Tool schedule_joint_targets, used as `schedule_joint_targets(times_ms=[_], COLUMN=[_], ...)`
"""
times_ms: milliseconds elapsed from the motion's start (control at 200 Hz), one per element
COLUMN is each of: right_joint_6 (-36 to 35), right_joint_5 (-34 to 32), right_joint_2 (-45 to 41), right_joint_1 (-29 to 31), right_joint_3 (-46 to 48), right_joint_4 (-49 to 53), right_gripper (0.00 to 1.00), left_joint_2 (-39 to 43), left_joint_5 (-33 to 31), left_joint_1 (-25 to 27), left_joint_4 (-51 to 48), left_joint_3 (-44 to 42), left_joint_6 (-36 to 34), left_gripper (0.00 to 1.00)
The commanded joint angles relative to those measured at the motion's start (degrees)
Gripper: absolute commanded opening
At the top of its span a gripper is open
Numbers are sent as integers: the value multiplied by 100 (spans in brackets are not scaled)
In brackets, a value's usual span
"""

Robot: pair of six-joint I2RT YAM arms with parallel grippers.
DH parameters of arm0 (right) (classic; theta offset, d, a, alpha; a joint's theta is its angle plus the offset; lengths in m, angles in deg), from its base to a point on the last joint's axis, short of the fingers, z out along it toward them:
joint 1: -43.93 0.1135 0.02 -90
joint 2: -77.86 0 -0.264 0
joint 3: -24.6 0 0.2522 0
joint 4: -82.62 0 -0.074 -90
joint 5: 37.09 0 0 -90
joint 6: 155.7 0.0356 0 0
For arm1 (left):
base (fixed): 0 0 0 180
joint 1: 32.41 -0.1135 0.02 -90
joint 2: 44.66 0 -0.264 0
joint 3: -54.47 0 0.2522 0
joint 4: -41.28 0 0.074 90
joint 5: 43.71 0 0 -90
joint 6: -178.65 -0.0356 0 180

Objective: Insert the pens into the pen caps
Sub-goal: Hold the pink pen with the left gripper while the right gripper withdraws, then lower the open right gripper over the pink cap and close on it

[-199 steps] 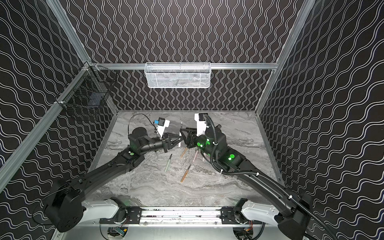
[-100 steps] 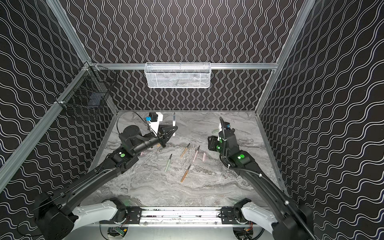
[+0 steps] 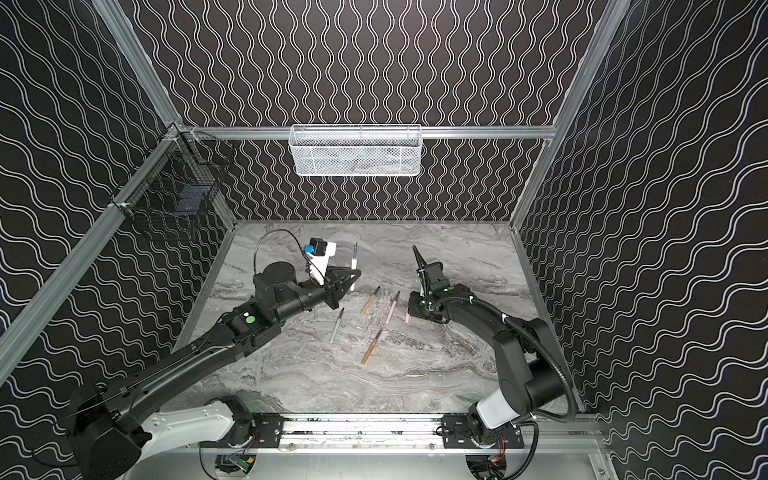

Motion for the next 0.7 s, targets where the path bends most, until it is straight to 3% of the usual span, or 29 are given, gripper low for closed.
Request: schedule_joint_targets(times_ms=[0, 696], right_joint_6=[-114, -218], right_joint_5=[133, 80], right_joint_2=[157, 881], right_joint_1=[-47, -114], right_joint_3=[-66, -427], right_joint_4=[-171, -181], right_gripper=[26, 25], left_joint_2=[-40, -8], left_joint_5=[15, 244], left_joint_1=[134, 478], left_joint_4=[-34, 127], left_joint_3=[75, 29], left_joint_6=[-95, -254], left_gripper=[0, 0])
